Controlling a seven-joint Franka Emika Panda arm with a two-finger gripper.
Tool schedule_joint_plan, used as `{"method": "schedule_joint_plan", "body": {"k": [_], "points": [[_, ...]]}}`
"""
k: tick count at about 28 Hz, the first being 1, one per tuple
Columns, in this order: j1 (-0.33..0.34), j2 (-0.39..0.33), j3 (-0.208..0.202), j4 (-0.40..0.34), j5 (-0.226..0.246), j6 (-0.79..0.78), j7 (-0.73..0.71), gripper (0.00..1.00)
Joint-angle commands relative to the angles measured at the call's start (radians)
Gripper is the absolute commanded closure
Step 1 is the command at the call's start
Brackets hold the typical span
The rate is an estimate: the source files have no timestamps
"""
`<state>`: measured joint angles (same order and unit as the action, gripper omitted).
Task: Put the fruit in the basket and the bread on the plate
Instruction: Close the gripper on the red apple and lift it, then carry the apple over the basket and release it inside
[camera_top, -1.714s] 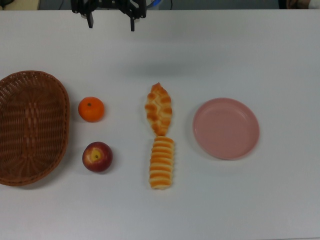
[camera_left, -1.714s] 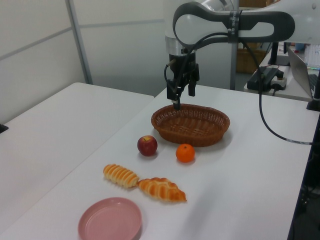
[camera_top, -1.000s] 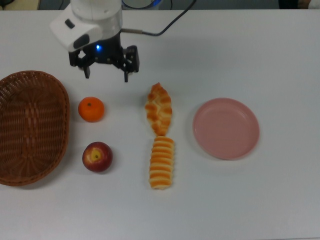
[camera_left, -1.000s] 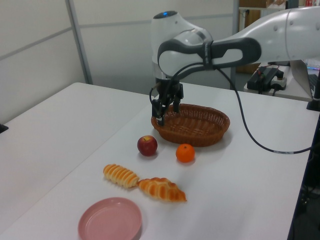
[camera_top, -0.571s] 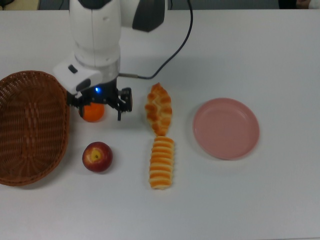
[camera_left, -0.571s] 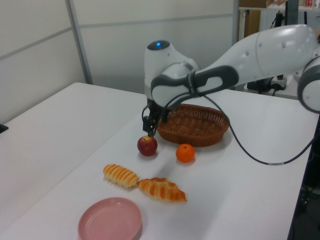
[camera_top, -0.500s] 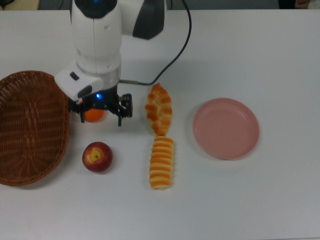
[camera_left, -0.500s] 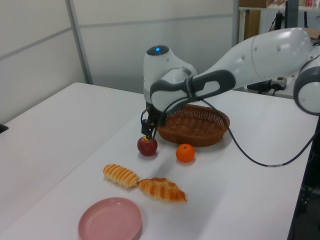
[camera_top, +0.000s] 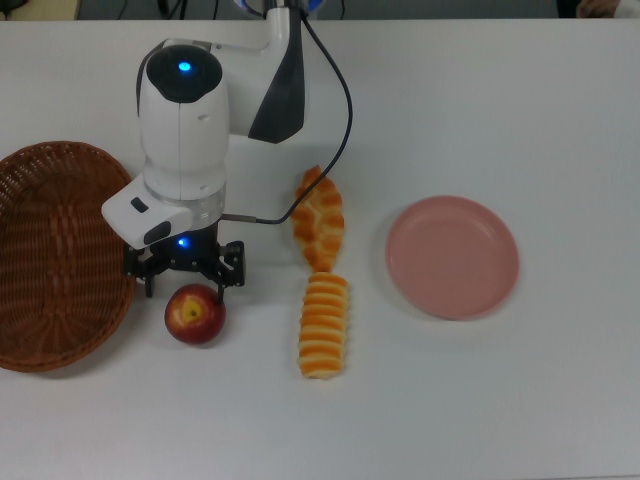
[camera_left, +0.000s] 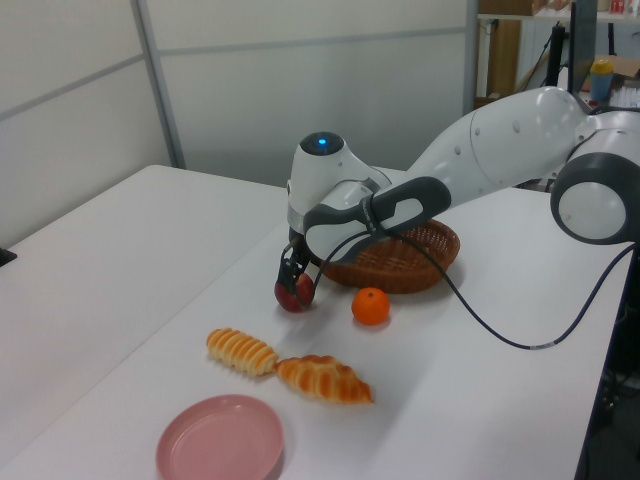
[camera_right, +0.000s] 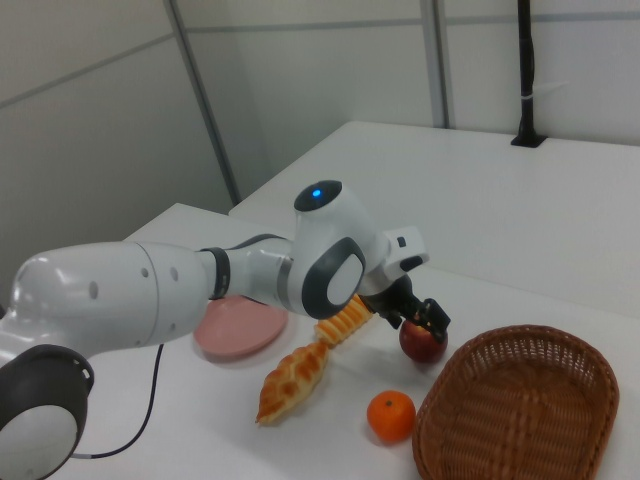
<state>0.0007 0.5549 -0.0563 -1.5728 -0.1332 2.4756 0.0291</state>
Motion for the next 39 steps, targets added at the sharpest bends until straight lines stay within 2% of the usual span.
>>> {"method": "schedule_joint_plan", "body": {"k": [1,4,10,12,13,16,18,23,24,30,39], "points": [[-0.002,0.036,-0.002,0.023,-0.022,0.046,0.017,0.00],[-0.004,0.063,-0.002,0.023,-0.023,0.083,0.017,0.00],[-0.004,0.068,0.000,0.020,-0.013,0.105,0.018,0.02],[-0.013,0.068,0.000,0.022,-0.006,0.106,0.018,0.26],[-0.022,0.068,0.000,0.022,0.000,0.108,0.018,0.43],[-0.022,0.062,0.000,0.022,0.003,0.108,0.023,0.64],[-0.021,0.047,0.001,0.022,0.024,0.106,0.038,0.70],[-0.015,-0.019,0.006,0.014,0.037,0.082,0.086,0.70],[-0.013,-0.053,0.009,0.014,0.037,0.033,0.095,0.70],[0.008,-0.134,0.019,0.020,0.040,-0.110,0.100,0.70],[-0.008,-0.210,0.006,0.022,0.040,-0.182,0.106,0.70]]}}
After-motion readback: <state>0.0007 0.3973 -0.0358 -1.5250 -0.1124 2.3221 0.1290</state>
